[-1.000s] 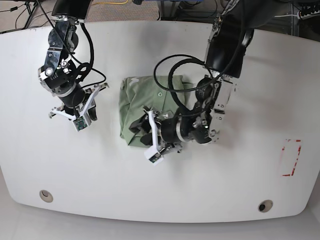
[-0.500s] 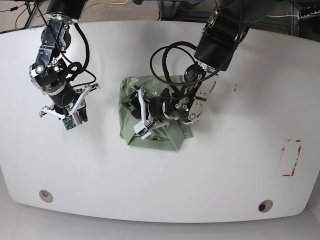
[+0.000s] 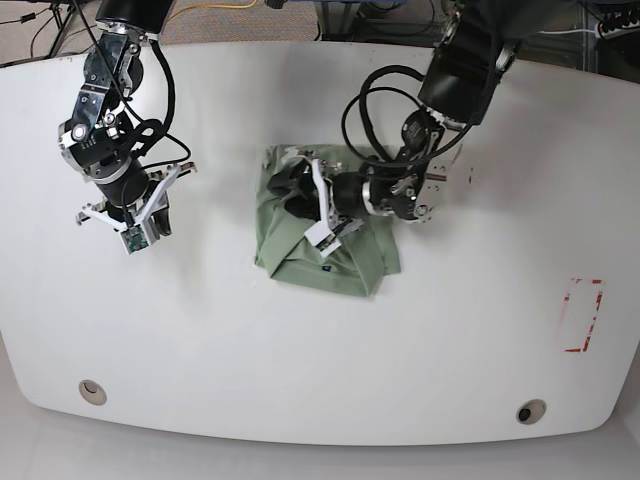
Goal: Layout the t-shirt on the table in an organized manner, then fold the t-shirt properly
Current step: 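Press the folded shirt with the left gripper and withdraw the right gripper, then drag the folded shirt with the left gripper toward the red taped rectangle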
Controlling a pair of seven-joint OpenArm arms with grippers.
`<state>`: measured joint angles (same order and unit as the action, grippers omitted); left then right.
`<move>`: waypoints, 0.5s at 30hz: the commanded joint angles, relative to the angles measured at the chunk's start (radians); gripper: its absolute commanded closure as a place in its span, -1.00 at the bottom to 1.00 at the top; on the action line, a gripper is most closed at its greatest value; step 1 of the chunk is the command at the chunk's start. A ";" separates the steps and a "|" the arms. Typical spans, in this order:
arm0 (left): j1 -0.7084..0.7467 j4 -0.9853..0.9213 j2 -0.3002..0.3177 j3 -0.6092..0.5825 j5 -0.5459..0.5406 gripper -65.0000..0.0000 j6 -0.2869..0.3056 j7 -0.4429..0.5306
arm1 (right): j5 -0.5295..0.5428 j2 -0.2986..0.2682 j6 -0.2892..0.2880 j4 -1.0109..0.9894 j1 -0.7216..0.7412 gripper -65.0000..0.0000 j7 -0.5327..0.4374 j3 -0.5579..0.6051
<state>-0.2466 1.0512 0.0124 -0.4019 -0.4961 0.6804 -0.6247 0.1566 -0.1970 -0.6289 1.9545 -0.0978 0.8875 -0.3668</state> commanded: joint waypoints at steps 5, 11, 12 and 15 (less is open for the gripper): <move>0.069 0.134 0.220 0.002 0.029 0.06 0.014 -0.149 | 0.005 -0.011 0.004 0.041 0.013 0.77 -0.023 -0.005; 0.106 0.219 0.403 0.004 -0.040 0.06 0.018 -0.188 | 0.005 -0.011 0.004 0.041 -0.001 0.77 -0.023 -0.005; 0.109 0.229 0.433 0.004 -0.054 0.06 0.018 -0.189 | 0.005 -0.011 0.004 0.041 -0.001 0.77 -0.023 -0.005; 0.126 0.261 0.536 0.004 -0.100 0.06 0.018 -0.189 | 0.005 -0.009 0.004 0.041 -0.003 0.77 -0.023 -0.002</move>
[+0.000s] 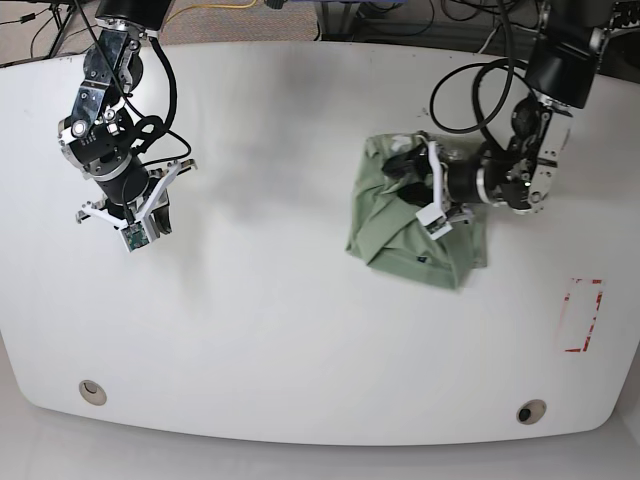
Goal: Layout the t-shirt on the table in an organized manner, then fold the t-shirt properly
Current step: 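Drag the folded shirt with the left gripper toward the red taped rectangle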
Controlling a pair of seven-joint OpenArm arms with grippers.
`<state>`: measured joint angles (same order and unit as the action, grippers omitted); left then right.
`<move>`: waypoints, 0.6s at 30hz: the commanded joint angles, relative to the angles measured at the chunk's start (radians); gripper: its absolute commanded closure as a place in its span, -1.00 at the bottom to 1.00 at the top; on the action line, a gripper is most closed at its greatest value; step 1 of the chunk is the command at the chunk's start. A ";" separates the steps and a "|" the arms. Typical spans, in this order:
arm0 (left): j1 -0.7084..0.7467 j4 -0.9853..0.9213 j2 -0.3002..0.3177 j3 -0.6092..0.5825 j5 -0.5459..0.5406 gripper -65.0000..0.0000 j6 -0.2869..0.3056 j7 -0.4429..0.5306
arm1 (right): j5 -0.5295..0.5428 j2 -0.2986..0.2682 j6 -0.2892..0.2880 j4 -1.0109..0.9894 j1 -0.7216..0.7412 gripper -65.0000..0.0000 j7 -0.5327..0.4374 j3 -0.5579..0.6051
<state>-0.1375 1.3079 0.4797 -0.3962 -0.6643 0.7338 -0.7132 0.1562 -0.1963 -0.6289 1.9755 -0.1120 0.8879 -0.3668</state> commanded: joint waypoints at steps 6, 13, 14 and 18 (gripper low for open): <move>0.025 0.028 0.222 -0.002 0.004 0.06 -0.036 -0.099 | 0.007 0.001 0.004 0.020 0.010 0.77 -0.023 0.001; 0.039 0.025 0.345 -0.002 -0.018 0.06 -0.036 -0.099 | 0.006 0.013 0.004 0.020 0.010 0.77 -0.023 0.001; 0.049 0.025 0.365 -0.002 -0.019 0.06 -0.036 -0.098 | 0.006 0.013 0.004 0.021 0.010 0.77 -0.023 0.001; 0.088 0.020 0.414 0.018 -0.013 0.06 -0.036 -0.096 | 0.006 0.013 0.004 0.029 0.010 0.78 -0.023 0.001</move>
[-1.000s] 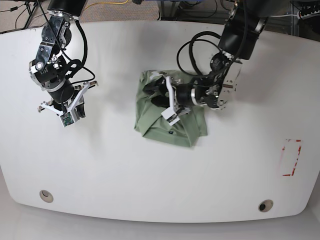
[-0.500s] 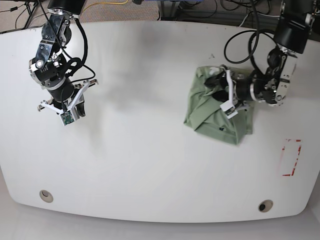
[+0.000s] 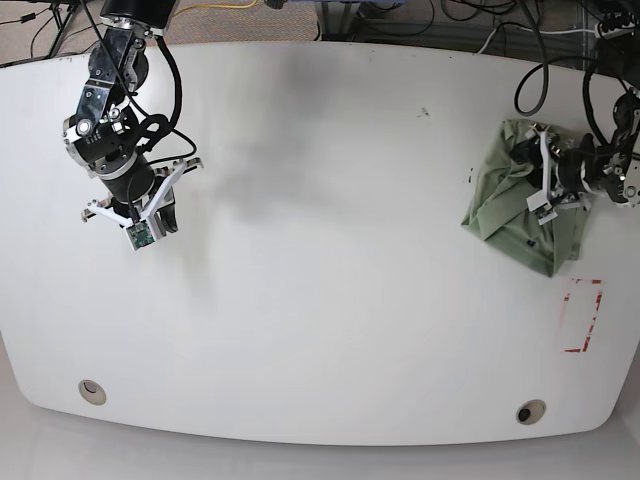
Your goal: Layout the t-shirt on the table in an organized manner, then fold the t-shirt properly
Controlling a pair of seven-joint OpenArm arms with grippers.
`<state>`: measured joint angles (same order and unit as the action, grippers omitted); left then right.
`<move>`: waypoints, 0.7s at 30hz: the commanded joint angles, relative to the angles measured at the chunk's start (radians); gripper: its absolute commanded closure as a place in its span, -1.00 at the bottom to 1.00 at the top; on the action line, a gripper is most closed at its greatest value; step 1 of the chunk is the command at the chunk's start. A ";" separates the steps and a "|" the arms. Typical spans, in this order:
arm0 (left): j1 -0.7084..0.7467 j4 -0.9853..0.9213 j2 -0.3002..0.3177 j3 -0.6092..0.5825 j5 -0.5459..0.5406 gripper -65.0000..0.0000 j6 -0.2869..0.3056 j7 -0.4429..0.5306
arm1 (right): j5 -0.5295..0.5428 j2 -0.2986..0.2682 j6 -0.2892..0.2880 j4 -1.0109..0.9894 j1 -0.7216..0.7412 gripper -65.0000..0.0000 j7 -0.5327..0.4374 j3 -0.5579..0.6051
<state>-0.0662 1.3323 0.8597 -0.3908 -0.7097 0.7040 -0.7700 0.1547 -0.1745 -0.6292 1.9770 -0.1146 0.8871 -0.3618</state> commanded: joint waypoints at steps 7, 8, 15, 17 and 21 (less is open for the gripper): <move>0.134 -0.076 0.049 0.203 0.048 0.06 -0.006 -0.038 | 0.007 -0.009 0.004 0.041 0.013 0.78 -0.023 -0.004; 0.148 -0.084 0.048 0.226 0.054 0.06 -0.006 -0.038 | 0.007 -0.009 0.004 0.041 0.013 0.78 -0.023 -0.004; 0.216 -0.109 0.039 0.373 0.135 0.06 -0.006 -0.038 | 0.007 -0.009 0.004 0.043 -0.006 0.78 -0.023 -0.006; 0.231 -0.109 0.039 0.413 0.154 0.06 -0.006 -0.041 | 0.007 -0.009 0.004 0.043 -0.010 0.78 -0.023 -0.006; 0.273 -0.107 0.037 0.510 0.175 0.06 -0.006 -0.044 | 0.007 -0.009 0.002 0.043 -0.015 0.78 -0.023 -0.004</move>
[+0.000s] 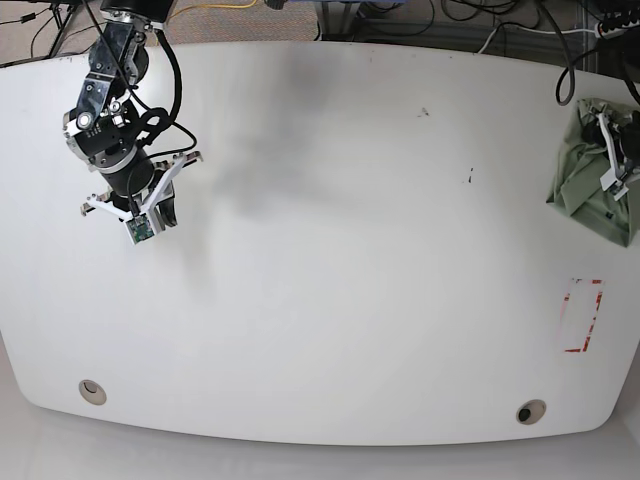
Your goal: Layout the t-shirt on the table in an organized manner, then fold the t-shirt properly
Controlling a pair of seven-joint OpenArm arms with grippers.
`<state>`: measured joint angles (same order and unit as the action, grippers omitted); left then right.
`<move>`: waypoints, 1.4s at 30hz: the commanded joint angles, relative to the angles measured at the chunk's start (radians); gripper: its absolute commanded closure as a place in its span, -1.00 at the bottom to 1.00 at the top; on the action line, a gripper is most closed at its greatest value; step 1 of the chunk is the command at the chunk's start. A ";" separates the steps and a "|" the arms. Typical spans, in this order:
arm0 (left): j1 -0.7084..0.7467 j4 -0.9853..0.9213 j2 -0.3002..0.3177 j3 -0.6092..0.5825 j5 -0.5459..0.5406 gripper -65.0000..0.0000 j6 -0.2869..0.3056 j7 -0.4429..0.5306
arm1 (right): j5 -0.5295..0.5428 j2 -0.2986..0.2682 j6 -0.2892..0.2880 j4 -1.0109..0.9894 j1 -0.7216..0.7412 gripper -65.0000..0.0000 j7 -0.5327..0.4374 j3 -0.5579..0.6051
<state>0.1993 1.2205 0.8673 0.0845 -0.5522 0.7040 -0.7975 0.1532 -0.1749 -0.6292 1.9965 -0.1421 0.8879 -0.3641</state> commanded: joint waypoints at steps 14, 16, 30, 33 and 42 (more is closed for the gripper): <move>-0.053 0.158 0.030 0.125 0.010 0.06 -0.006 -0.187 | 0.081 -0.015 0.002 0.024 0.011 0.78 -0.023 0.000; -0.054 0.239 0.030 0.169 0.010 0.06 -0.006 -0.237 | 0.090 -0.016 0.002 0.024 0.011 0.78 -0.023 0.000; -0.255 0.692 -0.342 0.209 0.191 0.06 -0.006 -0.399 | -0.053 -0.008 0.004 0.014 -0.003 0.78 -0.180 0.000; -0.271 0.712 -0.472 0.209 0.317 0.06 -0.006 -0.369 | -0.102 -0.008 0.004 0.007 -0.040 0.78 -0.283 -0.002; -0.151 0.718 -0.816 0.211 0.651 0.18 -0.006 0.072 | -0.139 -0.007 0.013 -0.001 -0.201 0.78 -0.519 -0.008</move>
<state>0.0154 1.9175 0.0868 0.2897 0.0631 0.7063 -0.8139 0.0025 -0.1749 -0.6258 1.9789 -0.3241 0.4274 -0.3683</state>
